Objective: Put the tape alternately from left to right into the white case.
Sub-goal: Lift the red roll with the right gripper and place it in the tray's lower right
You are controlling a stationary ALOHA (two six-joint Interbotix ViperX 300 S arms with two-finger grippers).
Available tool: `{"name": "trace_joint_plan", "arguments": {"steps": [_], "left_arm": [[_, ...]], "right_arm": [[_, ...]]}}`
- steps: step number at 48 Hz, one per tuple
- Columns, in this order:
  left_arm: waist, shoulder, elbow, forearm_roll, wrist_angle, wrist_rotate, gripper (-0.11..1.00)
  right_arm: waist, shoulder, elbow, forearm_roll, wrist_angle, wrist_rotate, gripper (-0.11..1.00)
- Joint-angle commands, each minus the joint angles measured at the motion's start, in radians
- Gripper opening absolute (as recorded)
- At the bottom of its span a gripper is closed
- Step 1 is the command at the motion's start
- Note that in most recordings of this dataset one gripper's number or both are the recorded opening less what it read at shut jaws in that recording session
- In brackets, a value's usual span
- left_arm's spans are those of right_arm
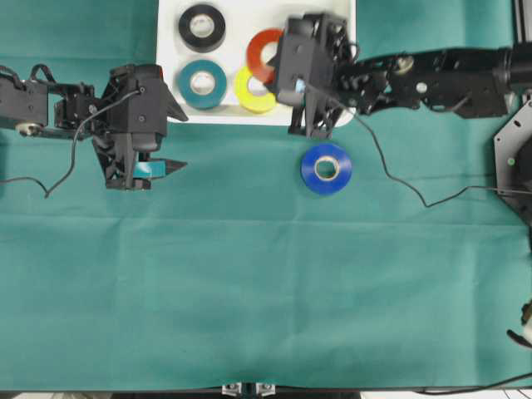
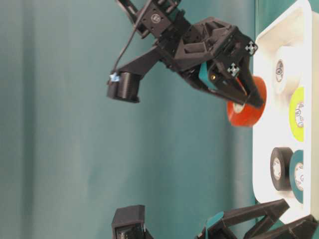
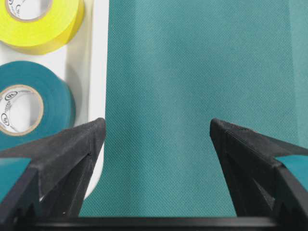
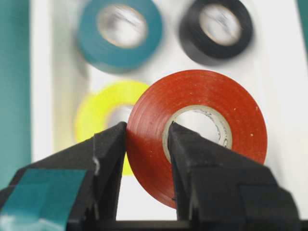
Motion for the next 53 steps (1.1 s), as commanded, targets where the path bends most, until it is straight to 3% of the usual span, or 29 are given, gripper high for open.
{"name": "trace_joint_plan", "arguments": {"steps": [1,15,28,53], "left_arm": [[-0.003,-0.009,-0.009,-0.003,-0.008,-0.002,0.65],[-0.006,-0.009,-0.002,-0.002,-0.028,-0.002,0.65],[-0.006,-0.009,0.009,-0.003,-0.031,-0.008,0.65],[-0.006,-0.009,0.02,-0.003,-0.029,-0.038,0.65]], "right_arm": [[-0.032,-0.017,0.003,-0.003,-0.017,0.002,0.26],[-0.118,-0.017,0.015,-0.003,-0.049,0.002,0.26],[-0.123,-0.017,0.029,-0.002,-0.109,0.017,0.26],[-0.117,-0.017,0.121,0.058,-0.204,0.023,0.26]]}}
